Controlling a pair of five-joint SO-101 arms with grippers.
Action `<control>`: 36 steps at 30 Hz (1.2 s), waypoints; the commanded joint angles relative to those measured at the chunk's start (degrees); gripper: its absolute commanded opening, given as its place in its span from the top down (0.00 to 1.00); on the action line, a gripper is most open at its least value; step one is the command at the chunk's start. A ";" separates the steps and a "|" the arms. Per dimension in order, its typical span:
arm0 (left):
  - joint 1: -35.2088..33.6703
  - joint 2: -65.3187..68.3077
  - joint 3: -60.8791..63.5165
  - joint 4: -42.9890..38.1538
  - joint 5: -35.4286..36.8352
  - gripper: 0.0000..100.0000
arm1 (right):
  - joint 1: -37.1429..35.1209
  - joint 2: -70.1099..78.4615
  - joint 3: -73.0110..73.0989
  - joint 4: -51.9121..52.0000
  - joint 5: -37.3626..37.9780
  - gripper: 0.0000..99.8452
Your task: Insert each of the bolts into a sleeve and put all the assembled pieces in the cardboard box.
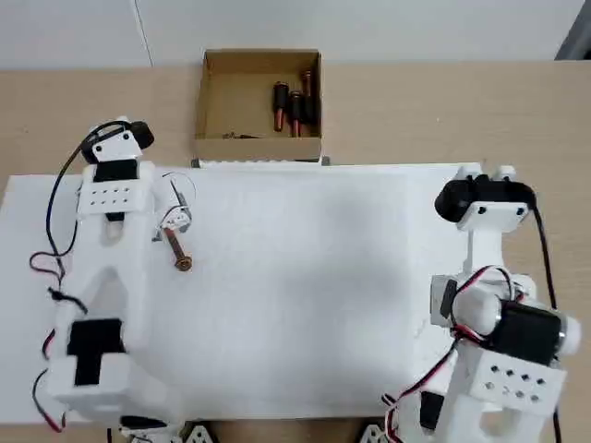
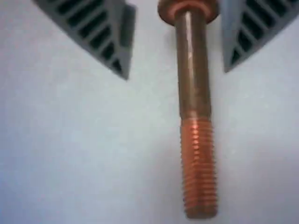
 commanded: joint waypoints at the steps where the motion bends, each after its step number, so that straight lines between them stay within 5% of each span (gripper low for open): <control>1: 0.26 2.37 -4.00 2.99 0.44 0.86 | 0.22 -0.66 1.67 -3.12 -0.09 0.99; 7: 0.00 6.68 -4.18 4.04 0.53 0.87 | 0.22 -1.01 3.25 -4.26 -0.09 0.99; 12: 0.26 7.65 -4.09 3.69 0.44 1.00 | 0.22 -1.01 3.25 -4.26 0.00 0.99; 24: 2.29 7.03 -4.97 4.31 1.41 1.00 | 0.13 -1.10 3.25 -4.18 0.00 0.99; 36: 4.31 7.03 -18.51 10.90 41.49 0.99 | 0.13 -1.10 3.25 -3.65 0.00 0.99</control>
